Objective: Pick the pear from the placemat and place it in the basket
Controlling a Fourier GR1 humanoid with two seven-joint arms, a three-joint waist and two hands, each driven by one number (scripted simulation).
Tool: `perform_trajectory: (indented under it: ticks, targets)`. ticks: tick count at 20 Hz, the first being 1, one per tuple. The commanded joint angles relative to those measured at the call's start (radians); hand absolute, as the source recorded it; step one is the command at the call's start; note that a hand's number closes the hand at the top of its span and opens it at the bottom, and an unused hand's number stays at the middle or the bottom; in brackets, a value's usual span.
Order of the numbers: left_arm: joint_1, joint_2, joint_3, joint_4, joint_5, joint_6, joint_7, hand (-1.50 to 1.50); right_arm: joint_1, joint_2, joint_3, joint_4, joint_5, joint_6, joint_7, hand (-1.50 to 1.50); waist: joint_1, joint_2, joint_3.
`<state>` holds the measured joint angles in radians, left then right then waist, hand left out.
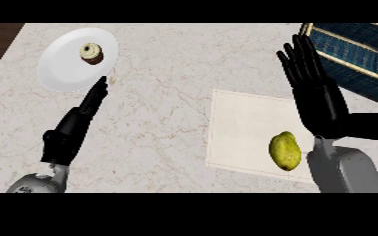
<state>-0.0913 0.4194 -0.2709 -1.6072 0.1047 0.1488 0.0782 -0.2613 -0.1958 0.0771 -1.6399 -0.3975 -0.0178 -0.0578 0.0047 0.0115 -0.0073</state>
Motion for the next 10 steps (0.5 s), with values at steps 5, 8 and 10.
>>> perform_trajectory:
  ticks: [5,8,10]
  targets:
    - [0.193,-0.070,0.064,0.158,0.096,0.061,0.083,0.00,0.078,0.117,-0.289,-0.002,-0.351,0.048,-0.165,1.50,-0.015,-0.002,0.013]
    - [0.215,-0.052,0.085,0.194,0.148,0.020,0.153,0.00,0.108,0.073,-0.272,-0.023,-0.368,0.262,-0.261,1.50,-0.010,-0.009,0.010]
    - [0.195,-0.059,0.094,0.241,0.159,-0.007,0.140,0.00,0.099,0.155,-0.210,-0.035,-0.306,0.168,-0.271,1.50,-0.006,-0.009,0.007]
